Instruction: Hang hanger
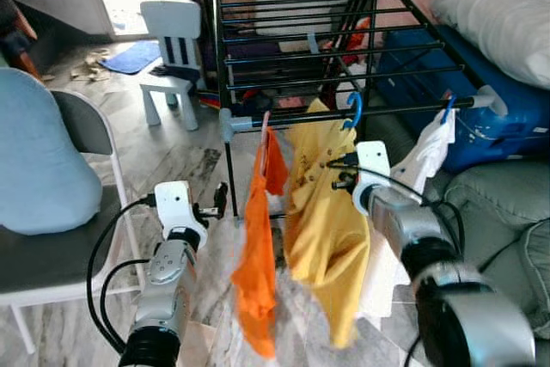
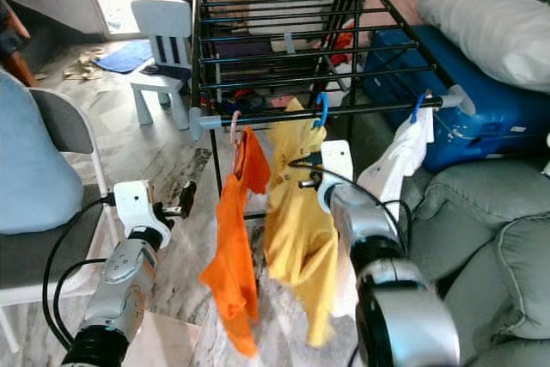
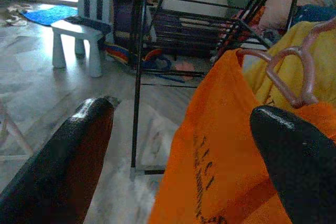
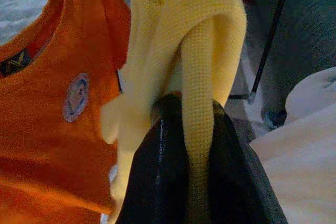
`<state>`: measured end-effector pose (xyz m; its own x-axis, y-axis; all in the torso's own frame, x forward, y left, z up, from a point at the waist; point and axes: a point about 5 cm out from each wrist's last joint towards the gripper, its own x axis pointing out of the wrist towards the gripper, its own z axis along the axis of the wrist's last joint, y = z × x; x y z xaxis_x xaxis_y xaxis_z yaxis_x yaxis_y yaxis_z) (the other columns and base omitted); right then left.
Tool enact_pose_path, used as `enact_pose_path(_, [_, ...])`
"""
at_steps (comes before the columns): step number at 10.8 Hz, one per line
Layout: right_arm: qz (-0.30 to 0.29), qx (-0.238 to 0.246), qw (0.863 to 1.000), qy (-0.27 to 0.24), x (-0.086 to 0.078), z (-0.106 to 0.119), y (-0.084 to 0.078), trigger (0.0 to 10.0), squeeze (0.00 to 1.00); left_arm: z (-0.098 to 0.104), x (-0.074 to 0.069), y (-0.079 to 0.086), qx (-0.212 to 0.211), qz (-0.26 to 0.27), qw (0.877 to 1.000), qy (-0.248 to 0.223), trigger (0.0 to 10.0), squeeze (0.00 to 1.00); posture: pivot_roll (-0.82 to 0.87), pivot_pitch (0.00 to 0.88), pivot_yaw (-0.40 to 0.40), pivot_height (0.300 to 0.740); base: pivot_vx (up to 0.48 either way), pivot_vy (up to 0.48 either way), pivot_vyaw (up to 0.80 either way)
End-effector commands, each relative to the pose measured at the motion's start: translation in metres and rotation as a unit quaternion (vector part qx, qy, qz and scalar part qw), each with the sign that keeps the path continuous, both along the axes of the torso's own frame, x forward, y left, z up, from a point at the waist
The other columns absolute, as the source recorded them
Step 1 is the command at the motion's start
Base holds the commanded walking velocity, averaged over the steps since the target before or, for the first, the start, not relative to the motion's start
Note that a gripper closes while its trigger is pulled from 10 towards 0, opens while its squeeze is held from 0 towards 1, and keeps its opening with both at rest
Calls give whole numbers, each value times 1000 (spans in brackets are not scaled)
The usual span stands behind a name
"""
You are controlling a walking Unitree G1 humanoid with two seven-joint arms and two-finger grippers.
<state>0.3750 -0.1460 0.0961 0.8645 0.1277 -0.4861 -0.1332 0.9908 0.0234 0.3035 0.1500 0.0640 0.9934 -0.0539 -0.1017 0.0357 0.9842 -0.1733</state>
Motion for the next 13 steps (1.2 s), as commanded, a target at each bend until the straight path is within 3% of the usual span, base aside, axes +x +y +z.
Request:
enact_pose_path(1, [-11,14,999,-28,12,22,-1,10000,0,3,1,2,7,2,1000,-2,10000,0,-137,30,7,740,0,0,0])
enact_pose_path(4, [-7,35,999,20,6,7,-5,10000,0,2,0,1,9,0,1000,2,10000,0,-136,32,8,740,0,0,0])
enact_pose_path(11, [-4,26,999,44,-8,-18,-8,10000,0,3,-2,3,19,-1,1000,12,10000,0,-115,45,23,740,0,0,0])
enact_pose_path(12, [-5,13,999,35,-9,-20,-11,10000,1000,4,-2,3,20,-2,1000,13,10000,0,-117,46,26,740,0,0,0])
enact_pose_path(13, [-5,4,1000,26,-8,-19,-12,10000,1000,4,-2,3,20,-2,1000,14,10000,0,-116,45,26,740,0,0,0])
